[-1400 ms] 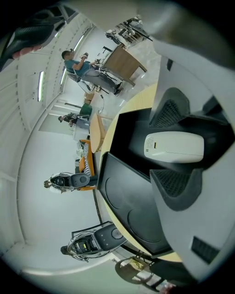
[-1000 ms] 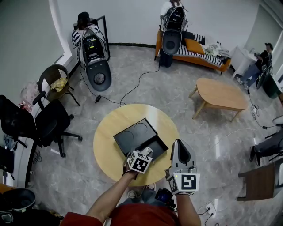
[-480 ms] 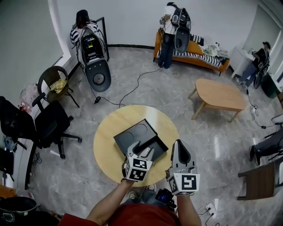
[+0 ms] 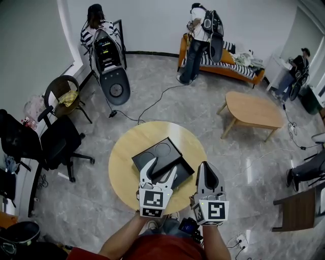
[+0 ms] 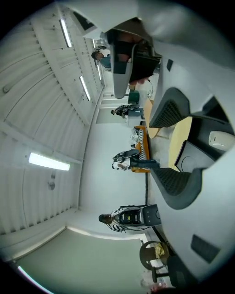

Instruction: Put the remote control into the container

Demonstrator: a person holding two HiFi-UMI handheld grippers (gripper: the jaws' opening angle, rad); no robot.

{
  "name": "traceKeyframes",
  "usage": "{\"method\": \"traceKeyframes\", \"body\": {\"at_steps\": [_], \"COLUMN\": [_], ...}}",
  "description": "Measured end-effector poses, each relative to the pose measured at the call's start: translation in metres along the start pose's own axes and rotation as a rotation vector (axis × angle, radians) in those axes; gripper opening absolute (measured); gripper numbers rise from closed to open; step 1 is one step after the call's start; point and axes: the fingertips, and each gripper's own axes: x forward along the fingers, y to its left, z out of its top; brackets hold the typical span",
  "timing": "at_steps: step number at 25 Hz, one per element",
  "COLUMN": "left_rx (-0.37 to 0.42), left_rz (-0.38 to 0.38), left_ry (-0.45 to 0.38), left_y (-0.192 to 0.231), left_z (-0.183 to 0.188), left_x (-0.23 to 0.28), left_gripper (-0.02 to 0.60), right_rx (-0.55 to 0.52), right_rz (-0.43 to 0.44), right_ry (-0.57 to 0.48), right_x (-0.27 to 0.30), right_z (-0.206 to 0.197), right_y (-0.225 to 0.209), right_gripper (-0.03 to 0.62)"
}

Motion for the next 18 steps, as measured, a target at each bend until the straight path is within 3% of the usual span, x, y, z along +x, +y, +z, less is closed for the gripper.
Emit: {"method": "traceKeyframes", "body": {"at_steps": [8, 14, 18], "left_rx": [0.064, 0.029, 0.007], "left_rz": [0.032, 0.042, 0.068], "left_ry": [-0.15, -0.225, -0.288], "left_y": [-0.001, 0.001, 0.004], "left_z": [0.043, 0.048, 0.058], "left_x": [-0.026, -0.04, -0.045], "left_gripper": [0.275, 0.272, 0.202], "right_rx": [0.002, 0.007, 0.008], "right_rz": [0.001, 0.005, 0.013], "right_ry": [0.006, 0.005, -0.004], "right_x": [-0.002, -0.008, -0.008], "right_z": [-0.002, -0.004, 0.0], "right_y": [0.001, 0.003, 0.005], "right_gripper": [0.023, 0.023, 0.023]}}
